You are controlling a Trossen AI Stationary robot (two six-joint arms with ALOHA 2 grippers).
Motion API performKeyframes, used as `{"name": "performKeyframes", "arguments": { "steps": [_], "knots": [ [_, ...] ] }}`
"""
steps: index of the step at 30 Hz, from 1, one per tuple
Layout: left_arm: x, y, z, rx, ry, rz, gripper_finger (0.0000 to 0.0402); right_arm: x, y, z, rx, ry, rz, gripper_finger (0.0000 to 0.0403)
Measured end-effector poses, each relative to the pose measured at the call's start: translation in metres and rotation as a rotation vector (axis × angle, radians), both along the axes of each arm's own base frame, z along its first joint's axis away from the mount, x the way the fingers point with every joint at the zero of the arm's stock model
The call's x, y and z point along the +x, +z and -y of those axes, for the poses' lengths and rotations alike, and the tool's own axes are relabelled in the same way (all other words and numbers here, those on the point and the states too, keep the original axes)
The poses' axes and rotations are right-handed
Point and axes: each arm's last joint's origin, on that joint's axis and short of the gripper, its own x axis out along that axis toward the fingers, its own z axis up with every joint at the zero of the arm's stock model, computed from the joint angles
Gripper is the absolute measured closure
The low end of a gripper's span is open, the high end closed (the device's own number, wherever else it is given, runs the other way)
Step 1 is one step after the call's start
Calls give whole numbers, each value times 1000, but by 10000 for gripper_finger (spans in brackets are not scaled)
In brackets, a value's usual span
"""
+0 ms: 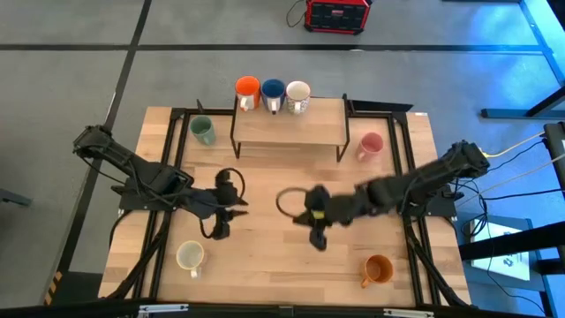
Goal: Place coffee mugs
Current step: Put the orange pattern mug on the shelf
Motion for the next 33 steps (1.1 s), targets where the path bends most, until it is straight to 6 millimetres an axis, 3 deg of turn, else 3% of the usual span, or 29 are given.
{"name": "performKeyframes", "arguments": {
  "steps": [7, 13, 19, 25, 33],
  "knots": [
    [14, -25, 28, -158, -136, -143, 292, -29, -54, -49, 67, 11, -29, 402],
    [-3, -41, 49, -410, -191, -492, 292, -48, -62, -70, 52, 53, -65, 402],
    [-28, -25, 58, -738, -108, -695, 292, -60, -63, -85, 87, 92, -86, 402],
    [-51, -22, 45, -706, 88, -787, 278, -67, -63, -94, 88, 127, -86, 402],
    [-67, -33, 36, -545, 280, -910, 214, -76, -63, -102, 72, 100, -69, 402]
  ]
}}
